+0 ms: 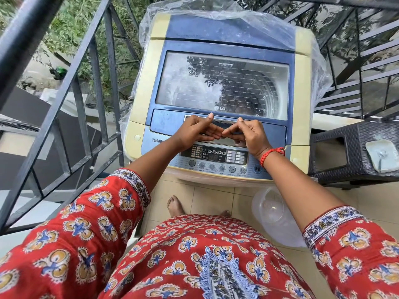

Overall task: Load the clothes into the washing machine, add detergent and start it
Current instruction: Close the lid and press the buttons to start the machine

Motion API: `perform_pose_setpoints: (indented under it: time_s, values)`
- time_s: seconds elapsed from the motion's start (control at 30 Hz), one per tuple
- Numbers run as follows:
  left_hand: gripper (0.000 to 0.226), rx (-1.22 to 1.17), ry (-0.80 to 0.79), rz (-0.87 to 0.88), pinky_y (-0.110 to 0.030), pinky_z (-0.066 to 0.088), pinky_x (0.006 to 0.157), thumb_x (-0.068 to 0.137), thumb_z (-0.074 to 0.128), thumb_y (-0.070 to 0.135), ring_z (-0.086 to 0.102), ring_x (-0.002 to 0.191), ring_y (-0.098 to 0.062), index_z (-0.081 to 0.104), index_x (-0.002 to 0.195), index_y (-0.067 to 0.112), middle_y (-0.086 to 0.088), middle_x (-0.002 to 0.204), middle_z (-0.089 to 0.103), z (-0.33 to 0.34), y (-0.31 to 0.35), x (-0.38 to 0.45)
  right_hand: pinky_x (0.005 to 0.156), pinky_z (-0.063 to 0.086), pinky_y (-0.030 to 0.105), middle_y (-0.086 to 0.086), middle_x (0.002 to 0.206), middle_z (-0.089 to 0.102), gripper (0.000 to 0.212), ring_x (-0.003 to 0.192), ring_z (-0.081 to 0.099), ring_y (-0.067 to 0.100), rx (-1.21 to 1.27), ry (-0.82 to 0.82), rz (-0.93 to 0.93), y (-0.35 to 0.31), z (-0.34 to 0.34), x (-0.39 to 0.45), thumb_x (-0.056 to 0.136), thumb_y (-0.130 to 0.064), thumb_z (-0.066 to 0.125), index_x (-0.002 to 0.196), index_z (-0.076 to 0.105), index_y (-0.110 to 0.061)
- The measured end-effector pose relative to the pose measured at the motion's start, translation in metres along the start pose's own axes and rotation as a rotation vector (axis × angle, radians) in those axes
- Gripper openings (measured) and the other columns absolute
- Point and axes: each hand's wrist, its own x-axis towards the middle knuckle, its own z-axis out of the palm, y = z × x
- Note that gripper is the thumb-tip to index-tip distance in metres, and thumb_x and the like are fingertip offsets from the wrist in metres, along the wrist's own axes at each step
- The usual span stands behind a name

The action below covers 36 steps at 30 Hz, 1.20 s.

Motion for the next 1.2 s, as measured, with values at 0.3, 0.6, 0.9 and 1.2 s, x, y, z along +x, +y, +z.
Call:
perform_pose_setpoints:
  time_s: [0.3, 0.6, 0.9, 1.2]
  values:
    - [0.061, -0.008, -0.016, -0.010, -0.038, 0.056, 0.089, 0.105, 0.027, 0.038, 0.070, 0.098, -0.029, 0.069, 0.106, -0.006, -0.020, 0.101, 0.072, -0.0019, -0.0012, 0.0011, 0.060, 0.042, 0.039, 0.019, 0.081, 0.074, 0.050, 0.081, 0.073, 0.032, -0.035, 0.010, -0.004, -0.0004, -0.0005, 0.0005, 0.098, -0.034, 0.038, 0.079, 0.077, -0.009]
    - [0.061, -0.001, -0.017, 0.004, -0.038, 0.057, 0.088, 0.105, 0.027, 0.037, 0.070, 0.097, -0.029, 0.068, 0.107, -0.007, -0.020, 0.101, 0.072, -0.0018, -0.0015, 0.0006, 0.066, 0.047, 0.047, 0.020, 0.083, 0.074, 0.049, 0.084, 0.073, 0.032, -0.034, 0.013, -0.007, -0.0005, -0.0003, 0.0004, 0.099, -0.033, 0.038, 0.077, 0.077, -0.012]
    - [0.060, -0.004, -0.014, 0.003, -0.038, 0.057, 0.089, 0.105, 0.026, 0.036, 0.070, 0.097, -0.029, 0.069, 0.105, -0.006, -0.017, 0.099, 0.073, -0.0008, -0.0008, 0.0003, 0.062, 0.049, 0.035, 0.020, 0.080, 0.073, 0.049, 0.081, 0.073, 0.032, -0.010, 0.007, -0.020, 0.0004, 0.0000, 0.0010, 0.099, -0.031, 0.038, 0.078, 0.076, -0.009]
    - [0.060, -0.024, -0.018, -0.009, -0.034, 0.057, 0.085, 0.105, 0.025, 0.036, 0.071, 0.095, -0.027, 0.070, 0.103, -0.004, -0.012, 0.092, 0.075, -0.0013, -0.0007, 0.0013, 0.074, 0.057, 0.034, 0.023, 0.082, 0.072, 0.048, 0.084, 0.072, 0.033, 0.032, -0.004, -0.030, 0.0008, -0.0009, 0.0016, 0.100, -0.026, 0.038, 0.080, 0.074, -0.002]
